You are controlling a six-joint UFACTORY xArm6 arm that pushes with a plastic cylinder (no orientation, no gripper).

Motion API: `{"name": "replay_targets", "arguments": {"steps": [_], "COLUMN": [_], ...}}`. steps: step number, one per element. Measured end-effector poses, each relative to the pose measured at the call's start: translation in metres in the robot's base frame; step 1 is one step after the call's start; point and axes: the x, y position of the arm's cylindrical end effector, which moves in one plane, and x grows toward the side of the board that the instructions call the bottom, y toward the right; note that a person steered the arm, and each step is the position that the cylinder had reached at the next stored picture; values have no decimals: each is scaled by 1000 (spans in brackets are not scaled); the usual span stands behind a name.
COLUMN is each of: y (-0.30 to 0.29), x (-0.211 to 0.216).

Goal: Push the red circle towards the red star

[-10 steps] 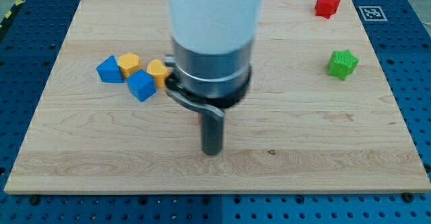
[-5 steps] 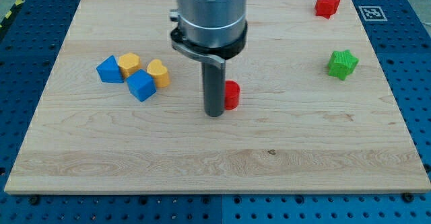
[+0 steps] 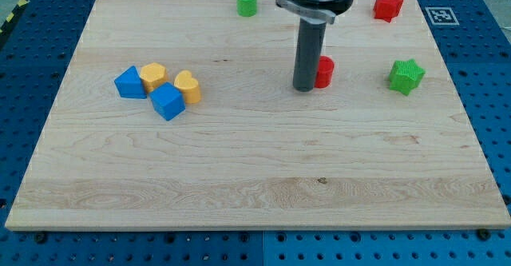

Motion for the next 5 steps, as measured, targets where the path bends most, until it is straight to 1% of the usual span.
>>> {"name": "replay_targets", "arguments": {"steps": [1, 2, 3, 4, 5], "y": [24, 38, 19, -23, -95], "x": [-14, -15, -37, -69, -110]}}
